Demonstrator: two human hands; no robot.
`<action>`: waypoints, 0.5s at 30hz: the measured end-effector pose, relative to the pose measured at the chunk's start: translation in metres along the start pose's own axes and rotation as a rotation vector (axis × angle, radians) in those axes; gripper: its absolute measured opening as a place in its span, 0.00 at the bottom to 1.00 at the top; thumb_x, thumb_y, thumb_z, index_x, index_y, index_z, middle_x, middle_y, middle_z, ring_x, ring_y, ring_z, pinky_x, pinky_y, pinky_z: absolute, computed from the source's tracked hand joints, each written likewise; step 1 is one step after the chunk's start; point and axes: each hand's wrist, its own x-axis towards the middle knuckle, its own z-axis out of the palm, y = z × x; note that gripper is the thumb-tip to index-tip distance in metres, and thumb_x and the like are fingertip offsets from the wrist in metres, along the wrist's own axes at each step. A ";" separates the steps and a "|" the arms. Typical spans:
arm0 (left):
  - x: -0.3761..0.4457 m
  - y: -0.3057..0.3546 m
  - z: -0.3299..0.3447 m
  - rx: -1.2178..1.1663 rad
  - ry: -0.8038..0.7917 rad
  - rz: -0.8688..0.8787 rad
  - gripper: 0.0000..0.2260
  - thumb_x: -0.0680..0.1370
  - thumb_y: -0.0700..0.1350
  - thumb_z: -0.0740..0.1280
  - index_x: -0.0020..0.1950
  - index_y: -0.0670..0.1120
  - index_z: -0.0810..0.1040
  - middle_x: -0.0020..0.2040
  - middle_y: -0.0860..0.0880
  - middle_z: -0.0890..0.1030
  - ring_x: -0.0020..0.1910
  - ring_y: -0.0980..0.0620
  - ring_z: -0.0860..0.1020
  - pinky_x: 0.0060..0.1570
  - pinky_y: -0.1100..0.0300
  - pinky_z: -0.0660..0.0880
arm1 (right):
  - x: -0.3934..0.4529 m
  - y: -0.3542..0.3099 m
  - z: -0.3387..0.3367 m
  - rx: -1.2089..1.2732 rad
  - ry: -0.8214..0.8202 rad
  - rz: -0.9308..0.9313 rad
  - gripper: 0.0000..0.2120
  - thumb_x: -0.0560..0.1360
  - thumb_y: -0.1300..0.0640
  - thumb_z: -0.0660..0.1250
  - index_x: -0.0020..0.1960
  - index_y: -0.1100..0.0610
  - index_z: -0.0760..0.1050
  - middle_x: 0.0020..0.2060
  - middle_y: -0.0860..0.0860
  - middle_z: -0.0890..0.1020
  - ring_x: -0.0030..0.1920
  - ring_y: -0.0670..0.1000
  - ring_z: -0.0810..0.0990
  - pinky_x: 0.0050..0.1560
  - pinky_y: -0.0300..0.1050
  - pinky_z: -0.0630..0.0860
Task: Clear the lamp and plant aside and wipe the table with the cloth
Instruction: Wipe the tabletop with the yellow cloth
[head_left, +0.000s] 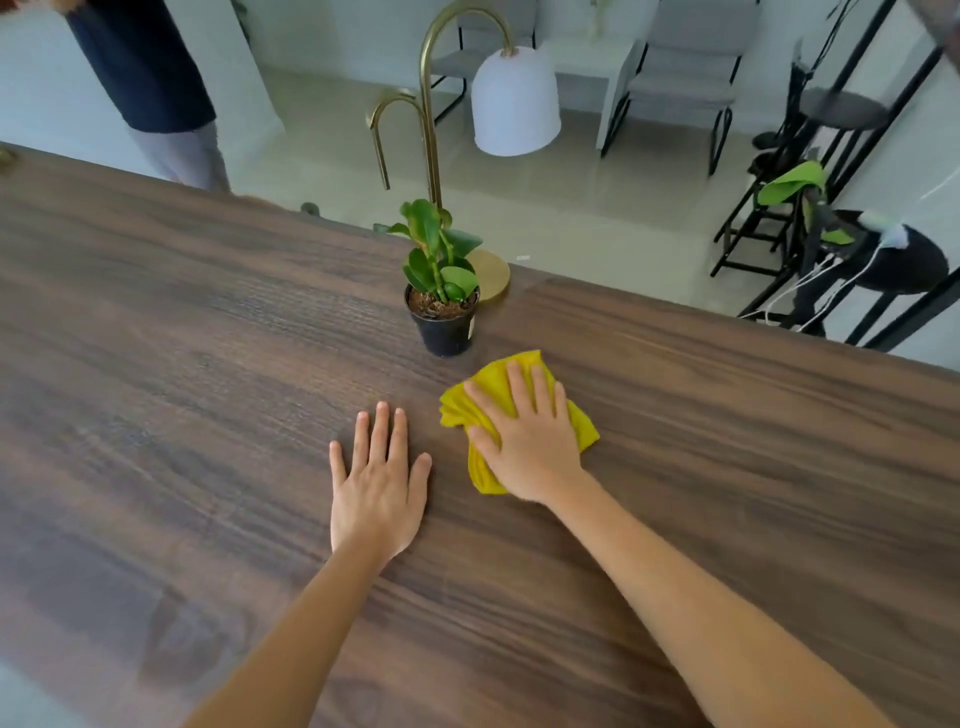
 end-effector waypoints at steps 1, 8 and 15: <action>0.000 0.001 -0.002 -0.023 -0.005 -0.002 0.28 0.80 0.58 0.41 0.78 0.49 0.44 0.79 0.50 0.44 0.77 0.50 0.40 0.74 0.43 0.42 | -0.041 -0.004 0.001 0.004 0.020 -0.069 0.25 0.78 0.37 0.48 0.75 0.37 0.55 0.77 0.57 0.57 0.76 0.65 0.53 0.73 0.66 0.54; 0.002 0.002 -0.020 -0.290 -0.096 -0.019 0.25 0.81 0.49 0.52 0.78 0.49 0.52 0.79 0.53 0.46 0.77 0.53 0.40 0.74 0.47 0.36 | -0.193 0.139 -0.041 -0.109 -0.004 0.238 0.30 0.75 0.30 0.37 0.75 0.34 0.49 0.78 0.48 0.54 0.77 0.58 0.55 0.73 0.61 0.56; -0.029 -0.057 -0.055 -0.745 -0.016 -0.024 0.19 0.80 0.41 0.60 0.72 0.48 0.68 0.74 0.49 0.65 0.76 0.52 0.58 0.73 0.57 0.53 | -0.073 0.117 -0.064 0.058 -0.015 0.816 0.33 0.75 0.29 0.44 0.77 0.38 0.45 0.78 0.60 0.46 0.76 0.67 0.42 0.73 0.68 0.41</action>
